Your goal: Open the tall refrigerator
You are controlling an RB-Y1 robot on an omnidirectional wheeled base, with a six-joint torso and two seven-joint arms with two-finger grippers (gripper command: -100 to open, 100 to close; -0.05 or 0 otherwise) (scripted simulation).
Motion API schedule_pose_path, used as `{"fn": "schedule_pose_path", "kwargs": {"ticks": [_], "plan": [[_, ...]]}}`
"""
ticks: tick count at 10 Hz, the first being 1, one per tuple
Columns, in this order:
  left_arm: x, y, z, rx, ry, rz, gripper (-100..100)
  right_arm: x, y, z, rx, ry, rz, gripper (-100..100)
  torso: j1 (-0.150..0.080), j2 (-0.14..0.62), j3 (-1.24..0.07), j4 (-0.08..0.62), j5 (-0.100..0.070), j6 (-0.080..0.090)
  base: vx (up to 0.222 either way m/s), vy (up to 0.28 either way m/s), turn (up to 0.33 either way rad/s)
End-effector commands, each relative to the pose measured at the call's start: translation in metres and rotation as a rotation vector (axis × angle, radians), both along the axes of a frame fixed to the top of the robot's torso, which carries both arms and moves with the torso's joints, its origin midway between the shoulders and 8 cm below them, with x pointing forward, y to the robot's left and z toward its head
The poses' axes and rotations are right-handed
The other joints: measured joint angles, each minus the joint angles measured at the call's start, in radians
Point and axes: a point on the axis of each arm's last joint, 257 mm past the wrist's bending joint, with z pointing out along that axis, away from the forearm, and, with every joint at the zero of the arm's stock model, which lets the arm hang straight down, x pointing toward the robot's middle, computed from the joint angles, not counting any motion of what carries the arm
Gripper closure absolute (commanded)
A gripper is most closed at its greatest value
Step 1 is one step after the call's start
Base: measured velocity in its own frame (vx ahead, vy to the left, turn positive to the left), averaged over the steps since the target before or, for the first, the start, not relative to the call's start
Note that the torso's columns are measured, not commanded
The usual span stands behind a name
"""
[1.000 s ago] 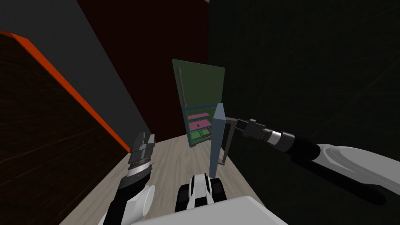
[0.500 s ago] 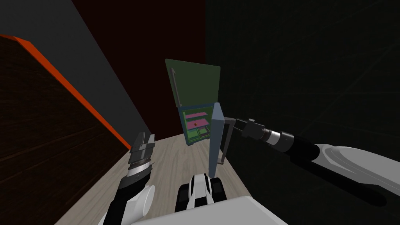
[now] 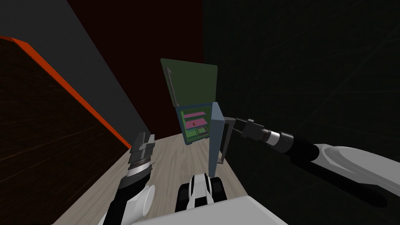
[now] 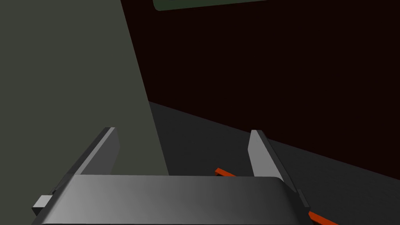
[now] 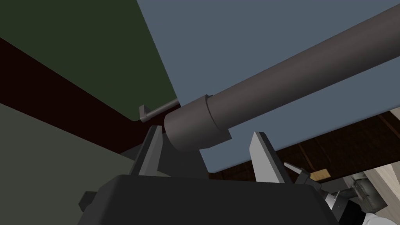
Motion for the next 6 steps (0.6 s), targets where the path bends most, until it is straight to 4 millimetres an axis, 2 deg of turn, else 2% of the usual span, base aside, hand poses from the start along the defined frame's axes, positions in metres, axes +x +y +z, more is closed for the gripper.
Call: {"fn": "schedule_pose_path", "kwargs": {"ticks": [1,5,6], "plan": [[0.0000,0.0000,0.0000,0.000,0.000,0.000,0,-0.0037,0.0096,-0.0041,-0.004,0.012,0.026,100,0.000,0.000,0.000,0.000,0.000,-0.001,0.002,0.015,0.017],[0.0000,0.0000,0.0000,0.000,0.000,0.000,0,-0.0037,0.0096,-0.0041,-0.004,0.012,0.026,100,-0.001,-0.001,-0.001,0.000,0.000,-0.002,0.003,0.011,-0.001],[0.0000,0.0000,0.0000,0.000,0.000,0.000,0,-0.0031,0.0079,-0.0007,0.000,-0.002,0.018,100,-0.002,0.000,-0.001,0.000,0.000,-0.003,-0.034,-0.105,0.052]]}}
